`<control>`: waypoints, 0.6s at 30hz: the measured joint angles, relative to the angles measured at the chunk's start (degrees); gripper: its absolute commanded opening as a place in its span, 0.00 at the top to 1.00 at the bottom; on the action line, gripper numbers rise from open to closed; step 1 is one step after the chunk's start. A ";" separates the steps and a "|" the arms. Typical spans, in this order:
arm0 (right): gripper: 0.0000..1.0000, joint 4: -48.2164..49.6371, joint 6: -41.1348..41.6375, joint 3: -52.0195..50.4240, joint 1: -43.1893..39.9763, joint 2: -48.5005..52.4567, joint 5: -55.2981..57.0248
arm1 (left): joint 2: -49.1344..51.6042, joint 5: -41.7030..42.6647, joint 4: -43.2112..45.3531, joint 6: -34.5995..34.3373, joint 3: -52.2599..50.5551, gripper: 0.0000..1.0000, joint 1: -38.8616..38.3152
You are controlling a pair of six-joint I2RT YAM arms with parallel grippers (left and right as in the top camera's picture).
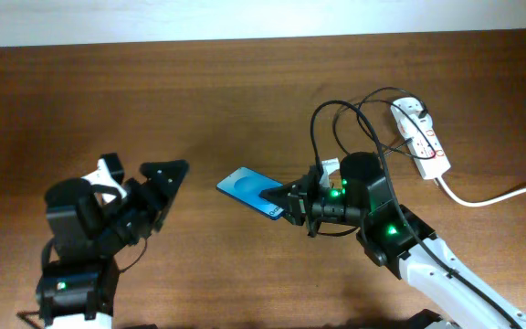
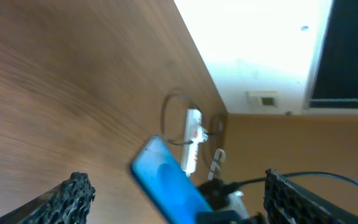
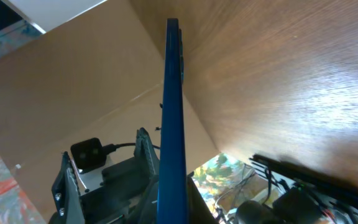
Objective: Plug charger to phone and switch on socket
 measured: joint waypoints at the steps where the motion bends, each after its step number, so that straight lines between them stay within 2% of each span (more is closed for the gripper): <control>1: 0.96 0.92 0.72 0.00 0.63 0.11 0.66 | 0.76 0.09 1.18 -1.29 0.00 0.15 -1.20; 4: 0.96 6.75 1.70 0.00 2.75 1.03 2.75 | 3.93 0.31 5.25 -4.94 0.00 0.17 -5.79; 5: 0.96 8.44 2.05 0.00 3.19 1.27 2.99 | 5.16 0.33 6.01 -5.77 0.00 0.22 -7.08; 7: 0.96 10.23 2.34 0.00 3.61 1.49 3.61 | 7.56 0.37 6.78 -7.69 0.00 0.25 -9.35; 13: 0.96 10.64 3.76 0.00 3.65 1.75 6.49 | 13.53 1.66 7.15 -15.28 0.00 0.32 -12.31; 18: 0.96 10.67 3.96 0.00 3.63 2.12 9.33 | 14.38 1.92 12.61 -22.12 0.00 0.40 -14.86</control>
